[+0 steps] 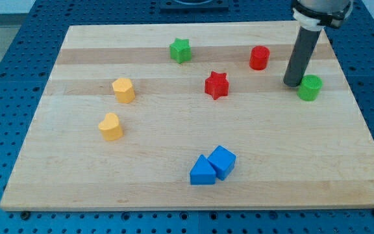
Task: Move the green star closer to the red star
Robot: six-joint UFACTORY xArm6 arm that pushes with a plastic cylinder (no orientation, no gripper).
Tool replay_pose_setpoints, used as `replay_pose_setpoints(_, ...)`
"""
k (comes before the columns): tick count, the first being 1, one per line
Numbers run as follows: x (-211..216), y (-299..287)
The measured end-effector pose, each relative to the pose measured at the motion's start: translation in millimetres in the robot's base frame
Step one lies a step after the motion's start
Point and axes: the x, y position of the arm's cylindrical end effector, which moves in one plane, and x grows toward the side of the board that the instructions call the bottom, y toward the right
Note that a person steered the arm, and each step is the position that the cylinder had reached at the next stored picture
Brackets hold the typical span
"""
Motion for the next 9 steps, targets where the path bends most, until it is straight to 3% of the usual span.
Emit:
replay_pose_setpoints(2, -8.7, -15.3)
replay_pose_setpoints(9, -57.6, -255.0)
